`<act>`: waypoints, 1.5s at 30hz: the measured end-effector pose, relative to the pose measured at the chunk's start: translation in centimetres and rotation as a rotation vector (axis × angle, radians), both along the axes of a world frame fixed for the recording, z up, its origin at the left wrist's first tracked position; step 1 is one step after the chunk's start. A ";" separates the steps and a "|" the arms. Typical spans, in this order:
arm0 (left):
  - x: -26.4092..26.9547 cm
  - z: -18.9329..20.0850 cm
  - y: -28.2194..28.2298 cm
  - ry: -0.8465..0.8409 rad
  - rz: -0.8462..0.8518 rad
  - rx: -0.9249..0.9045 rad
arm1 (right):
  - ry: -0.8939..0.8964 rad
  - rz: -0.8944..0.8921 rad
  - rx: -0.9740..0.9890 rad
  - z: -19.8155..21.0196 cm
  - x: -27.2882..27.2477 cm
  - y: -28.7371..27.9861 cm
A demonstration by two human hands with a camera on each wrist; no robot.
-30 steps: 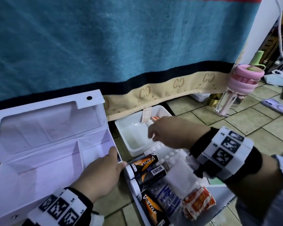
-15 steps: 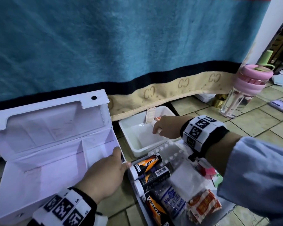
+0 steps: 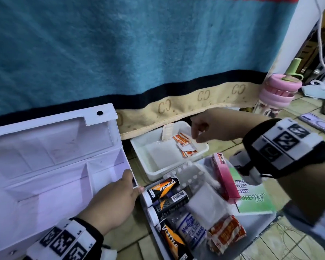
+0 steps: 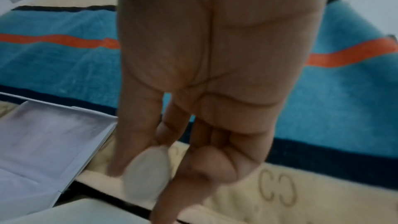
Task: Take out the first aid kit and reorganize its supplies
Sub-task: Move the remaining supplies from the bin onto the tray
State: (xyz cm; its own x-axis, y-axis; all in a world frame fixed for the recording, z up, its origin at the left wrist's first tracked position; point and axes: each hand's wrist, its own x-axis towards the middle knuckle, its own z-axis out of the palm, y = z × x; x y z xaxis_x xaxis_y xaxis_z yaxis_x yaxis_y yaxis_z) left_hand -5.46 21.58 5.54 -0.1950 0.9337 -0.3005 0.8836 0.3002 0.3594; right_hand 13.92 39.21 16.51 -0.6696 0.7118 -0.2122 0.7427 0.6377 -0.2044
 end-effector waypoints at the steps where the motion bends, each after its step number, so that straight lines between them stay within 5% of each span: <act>1: 0.0 0.1 0.0 0.006 -0.001 0.001 | -0.062 0.010 -0.030 0.4 0.8 -0.4; 6: 0.2 0.4 -0.1 0.035 -0.007 0.012 | -0.294 -0.004 -0.112 -1.1 3.4 -2.5; 13: 0.4 0.6 -0.1 0.051 -0.005 0.002 | -0.289 -0.049 -0.193 -4.0 4.1 -3.5; 20: 0.2 0.5 -0.1 0.054 -0.014 0.008 | -0.197 -0.045 0.017 -3.2 1.4 -1.1; 25: 0.2 0.4 -0.1 0.031 -0.014 0.010 | -0.396 0.048 0.055 -5.4 -2.2 0.2; 34: 0.0 0.1 0.0 0.017 -0.015 0.020 | -0.206 -0.013 -0.120 -5.7 -6.2 1.9; 45: 0.0 0.1 -0.1 0.024 -0.008 0.016 | -0.294 -0.146 -0.217 -6.8 -8.0 2.6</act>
State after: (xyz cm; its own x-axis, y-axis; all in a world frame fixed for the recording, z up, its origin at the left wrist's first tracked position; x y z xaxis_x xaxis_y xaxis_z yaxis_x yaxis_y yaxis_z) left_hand -5.46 21.49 5.62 -0.1948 0.9397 -0.2811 0.8943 0.2878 0.3426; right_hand 5.88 41.78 9.70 -0.4527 0.7127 -0.5359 0.8695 0.4861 -0.0880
